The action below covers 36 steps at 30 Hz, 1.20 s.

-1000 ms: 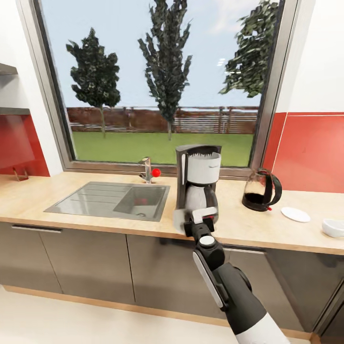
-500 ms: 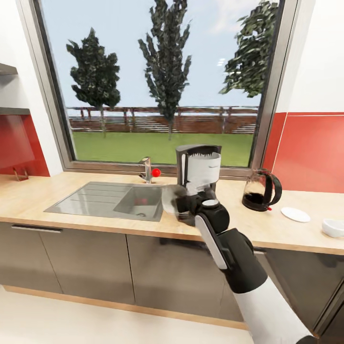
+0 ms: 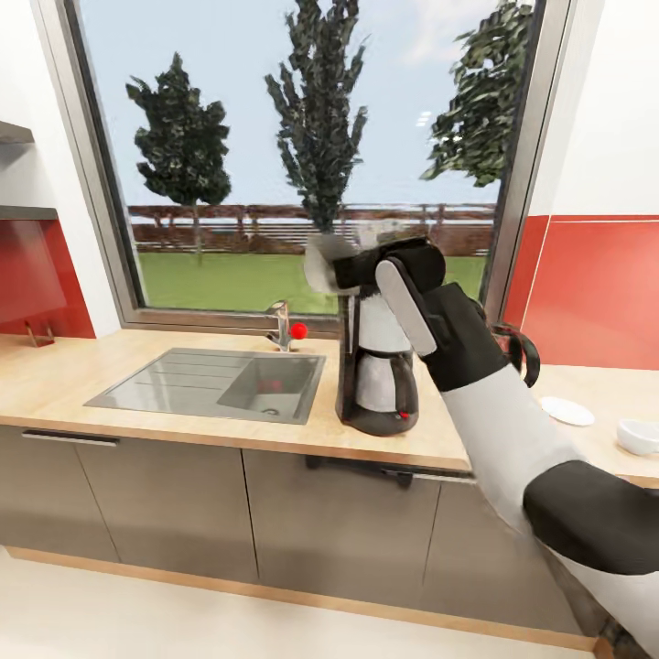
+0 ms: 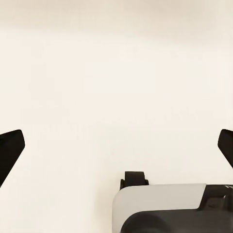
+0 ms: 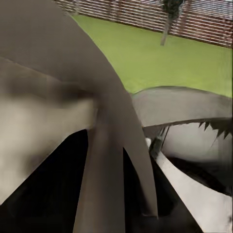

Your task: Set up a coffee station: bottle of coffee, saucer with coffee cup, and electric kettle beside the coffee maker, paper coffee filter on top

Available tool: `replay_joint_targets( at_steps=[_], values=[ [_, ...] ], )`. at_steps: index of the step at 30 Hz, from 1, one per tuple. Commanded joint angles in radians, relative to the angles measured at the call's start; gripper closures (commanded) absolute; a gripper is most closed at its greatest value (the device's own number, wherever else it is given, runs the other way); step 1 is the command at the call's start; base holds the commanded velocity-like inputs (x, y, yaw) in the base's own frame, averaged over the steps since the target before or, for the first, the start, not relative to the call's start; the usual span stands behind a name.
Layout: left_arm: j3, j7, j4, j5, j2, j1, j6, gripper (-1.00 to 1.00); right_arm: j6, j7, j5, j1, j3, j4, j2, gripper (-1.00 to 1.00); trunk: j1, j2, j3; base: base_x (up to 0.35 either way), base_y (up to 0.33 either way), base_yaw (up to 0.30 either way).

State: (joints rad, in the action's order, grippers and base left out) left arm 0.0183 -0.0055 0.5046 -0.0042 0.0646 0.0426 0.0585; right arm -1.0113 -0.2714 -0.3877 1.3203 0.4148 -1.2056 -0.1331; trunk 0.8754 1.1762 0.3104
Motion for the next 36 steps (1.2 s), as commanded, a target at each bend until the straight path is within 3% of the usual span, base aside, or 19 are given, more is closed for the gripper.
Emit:
replay_joint_targets(
  at_steps=[1, 3, 4, 8, 12, 13, 15, 17, 18, 22, 25, 26, 27, 28, 29, 31, 33, 36],
  values=[
    [0.002, -0.001, 0.002, 0.0, 0.0, 0.0, 0.001, -1.0, -0.001, -0.011, -0.019, 0.026, 0.001, 0.023, 0.0, 1.0, 0.0, 0.001, 0.001, 0.0, 0.0, 0.0],
    [0.003, -0.001, 0.002, 0.0, 0.0, 0.0, 0.001, -1.0, -0.002, -0.011, -0.021, 0.106, 0.001, 0.11, 0.001, 1.0, 0.0, 0.001, 0.001, 0.0, 0.0, 0.0],
    [0.003, -0.001, 0.002, 0.0, 0.0, 0.0, 0.002, -1.0, -0.003, -0.011, -0.022, 0.183, 0.001, 0.184, 0.004, 1.0, 0.0, 0.001, 0.001, 0.0, 0.0, 0.0],
    [0.003, -0.001, 0.002, 0.0, 0.0, 0.0, 0.002, -1.0, -0.004, -0.011, -0.023, 0.273, 0.001, 0.269, 0.006, 1.0, 0.0, 0.001, 0.001, 0.0, 0.0, 0.0],
    [0.003, -0.001, 0.002, 0.0, 0.0, 0.0, 0.003, -1.0, -0.004, -0.008, -0.023, 0.404, 0.001, 0.423, 0.008, 1.0, 0.0, 0.001, 0.001, 0.0, 0.0, 0.0],
    [0.003, -0.001, 0.002, 0.0, 0.0, 0.0, 0.003, -1.0, -0.003, -0.002, -0.024, 0.456, 0.001, 0.499, 0.018, 1.0, 0.0, 0.001, 0.001, 0.0, 0.0, 0.0],
    [0.003, -0.001, 0.002, 0.0, 0.0, 0.0, 0.003, -1.0, -0.003, 0.005, -0.024, 0.472, 0.001, 0.527, 0.022, 1.0, 0.0, 0.001, 0.001, 0.0, 0.0, 0.0],
    [0.003, -0.001, 0.002, 0.0, 0.0, 0.0, 0.003, -1.0, -0.003, 0.064, -0.024, 0.518, 0.001, 0.624, 0.037, 1.0, 0.0, 0.001, 0.001, 0.0, 0.0, 0.0],
    [0.003, -0.001, 0.002, 0.0, 0.0, 0.0, 0.003, -1.0, -0.003, 0.159, -0.022, 0.564, 0.003, 0.73, 0.061, 1.0, 0.0, 0.001, 0.001, 0.0, 0.0, 0.0],
    [0.002, -0.001, 0.002, 0.0, 0.0, 0.0, 0.003, -1.0, -0.003, 0.364, -0.013, 0.65, 0.034, 0.935, 0.125, 1.0, 0.0, 0.001, 0.001, 0.0, 0.0, 0.0],
    [0.002, -0.001, 0.002, 0.0, 0.0, 0.0, 0.003, -1.0, -0.003, 0.505, -0.01, 0.67, 0.11, 0.991, 0.158, 1.0, 0.0, 0.001, 0.001, 0.0, 0.0, 0.0],
    [0.002, -0.002, 0.002, 0.0, 0.0, 0.0, 0.003, -1.0, -0.003, 0.595, -0.009, 0.676, 0.177, 1.006, 0.168, 1.0, 0.0, 0.001, 0.001, 0.0, 0.0, 0.0],
    [0.002, -0.002, 0.002, 0.0, 0.0, 0.0, 0.003, -1.0, -0.002, 0.773, -0.008, 0.68, 0.307, 1.022, 0.194, 1.0, 0.0, 0.001, 0.001, 0.0, 0.0, 0.0],
    [0.002, -0.002, 0.002, 0.0, 0.0, 0.0, 0.003, -1.0, -0.001, 0.907, -0.007, 0.682, 0.397, 1.034, 0.213, 1.0, 0.0, 0.001, 0.001, 0.0, 0.0, 0.0],
    [0.002, -0.002, 0.002, 0.0, 0.0, 0.0, 0.003, -1.0, -0.001, 0.965, -0.006, 0.682, 0.439, 1.041, 0.221, 1.0, 0.0, 0.001, 0.001, 0.0, 0.0, 0.0],
    [0.002, -0.002, 0.002, 0.0, 0.0, 0.0, 0.002, -1.0, 0.001, 1.124, -0.005, 0.684, 0.575, 1.068, 0.238, 1.0, 0.0, 0.001, 0.001, 0.0, 0.0, 0.0],
    [0.002, -0.002, 0.002, 0.0, 0.0, 0.0, 0.003, -1.0, 0.003, 1.192, -0.006, 0.684, 0.644, 1.087, 0.246, 1.0, 0.0, 0.001, 0.001, 0.0, 0.0, 0.0],
    [0.002, -0.002, 0.002, 0.0, 0.0, 0.0, 0.002, -1.0, 0.003, 1.221, -0.006, 0.684, 0.673, 1.094, 0.249, 1.0, 0.0, 0.001, 0.001, 0.0, 0.0, 0.0]
  ],
)
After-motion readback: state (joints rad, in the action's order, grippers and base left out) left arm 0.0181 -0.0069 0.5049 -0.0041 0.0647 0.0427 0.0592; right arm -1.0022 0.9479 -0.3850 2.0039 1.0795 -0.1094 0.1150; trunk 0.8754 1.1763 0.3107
